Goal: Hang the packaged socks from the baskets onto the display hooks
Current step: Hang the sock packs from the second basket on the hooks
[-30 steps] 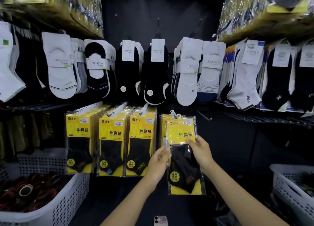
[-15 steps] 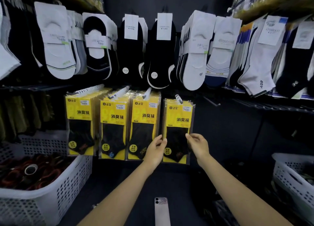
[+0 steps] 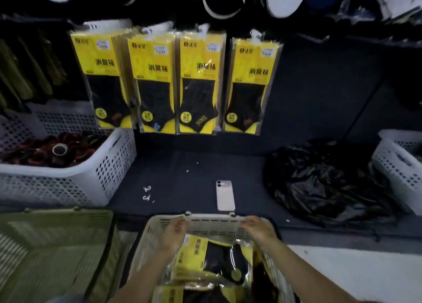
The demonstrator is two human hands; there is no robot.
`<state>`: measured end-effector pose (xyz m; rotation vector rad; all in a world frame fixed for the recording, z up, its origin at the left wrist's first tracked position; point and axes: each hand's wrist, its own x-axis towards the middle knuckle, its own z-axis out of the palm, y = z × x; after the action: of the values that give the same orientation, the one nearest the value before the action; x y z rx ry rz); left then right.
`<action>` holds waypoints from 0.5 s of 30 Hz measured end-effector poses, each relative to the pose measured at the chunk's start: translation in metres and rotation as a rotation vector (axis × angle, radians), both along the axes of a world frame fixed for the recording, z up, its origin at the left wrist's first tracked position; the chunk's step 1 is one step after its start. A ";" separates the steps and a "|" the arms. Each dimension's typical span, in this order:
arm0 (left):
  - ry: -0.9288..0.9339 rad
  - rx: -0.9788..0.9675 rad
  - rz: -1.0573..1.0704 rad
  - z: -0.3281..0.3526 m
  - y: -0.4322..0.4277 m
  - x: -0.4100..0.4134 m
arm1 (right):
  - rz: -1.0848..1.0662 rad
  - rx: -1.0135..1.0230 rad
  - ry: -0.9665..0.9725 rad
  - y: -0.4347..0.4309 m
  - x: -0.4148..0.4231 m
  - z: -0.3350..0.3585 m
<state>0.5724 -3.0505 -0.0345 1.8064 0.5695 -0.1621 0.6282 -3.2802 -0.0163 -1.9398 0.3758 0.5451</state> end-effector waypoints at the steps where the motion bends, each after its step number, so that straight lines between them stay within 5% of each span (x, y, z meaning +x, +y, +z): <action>1: 0.032 0.015 0.002 -0.015 0.003 -0.010 | -0.033 0.020 0.034 -0.002 -0.008 -0.015; 9: 0.346 0.073 0.004 -0.077 0.011 -0.049 | -0.203 0.036 0.333 -0.020 -0.050 -0.094; 15: 0.418 0.078 -0.104 -0.081 -0.004 -0.049 | -0.200 -0.078 0.319 -0.012 -0.049 -0.109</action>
<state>0.5237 -3.0543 -0.1158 1.8894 0.7823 -0.6052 0.5795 -3.2923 -0.1249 -1.8638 0.7948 0.7173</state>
